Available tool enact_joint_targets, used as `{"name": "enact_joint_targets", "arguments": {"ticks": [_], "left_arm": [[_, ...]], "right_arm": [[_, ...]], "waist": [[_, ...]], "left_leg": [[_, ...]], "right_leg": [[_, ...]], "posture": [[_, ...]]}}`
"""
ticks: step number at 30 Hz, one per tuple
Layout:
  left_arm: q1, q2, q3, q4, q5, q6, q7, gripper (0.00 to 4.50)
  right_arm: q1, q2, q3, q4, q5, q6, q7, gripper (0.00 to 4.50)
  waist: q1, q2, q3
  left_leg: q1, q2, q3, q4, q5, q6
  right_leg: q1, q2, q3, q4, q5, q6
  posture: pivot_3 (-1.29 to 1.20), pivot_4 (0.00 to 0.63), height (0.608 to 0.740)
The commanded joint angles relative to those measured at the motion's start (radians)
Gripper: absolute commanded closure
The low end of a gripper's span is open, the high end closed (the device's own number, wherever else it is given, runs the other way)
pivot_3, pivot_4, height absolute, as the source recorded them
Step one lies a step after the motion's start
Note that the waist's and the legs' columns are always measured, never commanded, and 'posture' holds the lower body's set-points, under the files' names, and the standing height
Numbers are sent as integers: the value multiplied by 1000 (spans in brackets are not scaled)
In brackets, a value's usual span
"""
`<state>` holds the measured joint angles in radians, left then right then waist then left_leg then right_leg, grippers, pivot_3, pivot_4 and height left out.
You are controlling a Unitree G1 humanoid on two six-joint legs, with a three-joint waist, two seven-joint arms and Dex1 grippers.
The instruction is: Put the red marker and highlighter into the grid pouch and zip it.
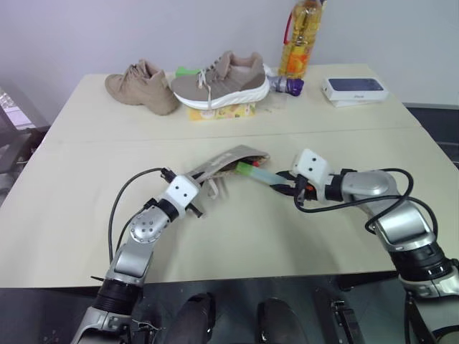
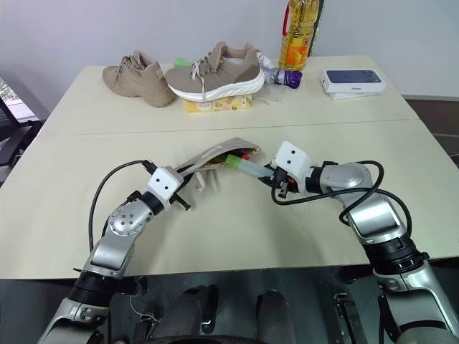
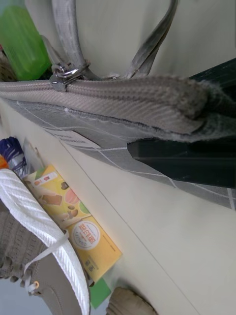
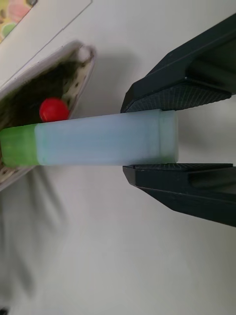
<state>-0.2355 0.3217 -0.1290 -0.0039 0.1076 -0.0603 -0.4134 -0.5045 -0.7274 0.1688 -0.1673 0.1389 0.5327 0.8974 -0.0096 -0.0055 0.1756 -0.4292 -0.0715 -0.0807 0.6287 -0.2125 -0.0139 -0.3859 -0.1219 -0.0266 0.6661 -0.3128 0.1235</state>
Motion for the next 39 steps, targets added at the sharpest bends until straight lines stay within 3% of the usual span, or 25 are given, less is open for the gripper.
{"name": "enact_joint_targets", "arguments": {"ticks": [1,6,16,17,19,23,26,31,36,39], "left_arm": [[0,24,-25,-55,20,-57,-22,4500],[-9,44,-81,-52,41,-104,-63,4500],[-16,34,-93,-59,26,-110,-85,4500],[-14,34,-93,-62,26,-109,-86,4500],[-9,35,-91,-66,25,-107,-88,4500],[0,32,-74,-68,13,-84,-82,4500],[-2,22,-64,-66,-6,-55,-82,4500],[-52,-64,-8,-53,-94,59,-32,4500],[-114,-130,20,-40,-148,142,-9,4500],[-140,-156,33,-29,-171,169,7,4500]], "right_arm": [[-53,-23,6,-7,-32,-10,5,3645],[-123,-70,101,-32,-138,-79,50,3645],[-182,-19,183,-35,-207,-155,101,3645],[-182,-17,180,-36,-204,-155,105,2845],[-182,-17,173,-39,-202,-153,112,2154],[-173,-13,110,-62,-158,-151,104,131],[-159,-10,19,-98,-61,-128,117,131],[-121,-1,-153,-192,189,84,143,131],[-21,22,-137,-265,246,191,82,131],[5,100,-90,-238,204,202,-33,131]], "waist": [[0,0,0],[1,0,0],[1,0,0],[1,0,0],[0,0,0],[0,0,0],[1,0,0],[8,0,0],[20,0,0],[18,0,0]], "left_leg": [[0,0,0,0,0,0],[0,0,0,0,0,0],[0,0,0,0,0,0],[0,0,0,0,0,0],[0,0,0,0,0,0],[0,0,0,0,0,0],[0,0,0,0,0,0],[0,0,-1,1,0,0],[0,0,-1,2,0,0],[0,0,0,2,0,0]], "right_leg": [[0,0,0,0,0,0],[0,0,0,0,0,0],[0,0,0,0,0,0],[0,0,0,0,0,0],[0,0,0,0,0,0],[0,0,0,0,0,0],[0,0,0,0,0,0],[1,0,-1,0,0,0],[2,0,-1,-1,0,0],[1,0,-1,0,0,0]], "posture": [[0,150,739],[0,150,739],[0,150,739],[0,150,739],[0,150,739],[0,150,739],[0,150,739],[0,150,739],[0,150,739],[0,150,739]]}}
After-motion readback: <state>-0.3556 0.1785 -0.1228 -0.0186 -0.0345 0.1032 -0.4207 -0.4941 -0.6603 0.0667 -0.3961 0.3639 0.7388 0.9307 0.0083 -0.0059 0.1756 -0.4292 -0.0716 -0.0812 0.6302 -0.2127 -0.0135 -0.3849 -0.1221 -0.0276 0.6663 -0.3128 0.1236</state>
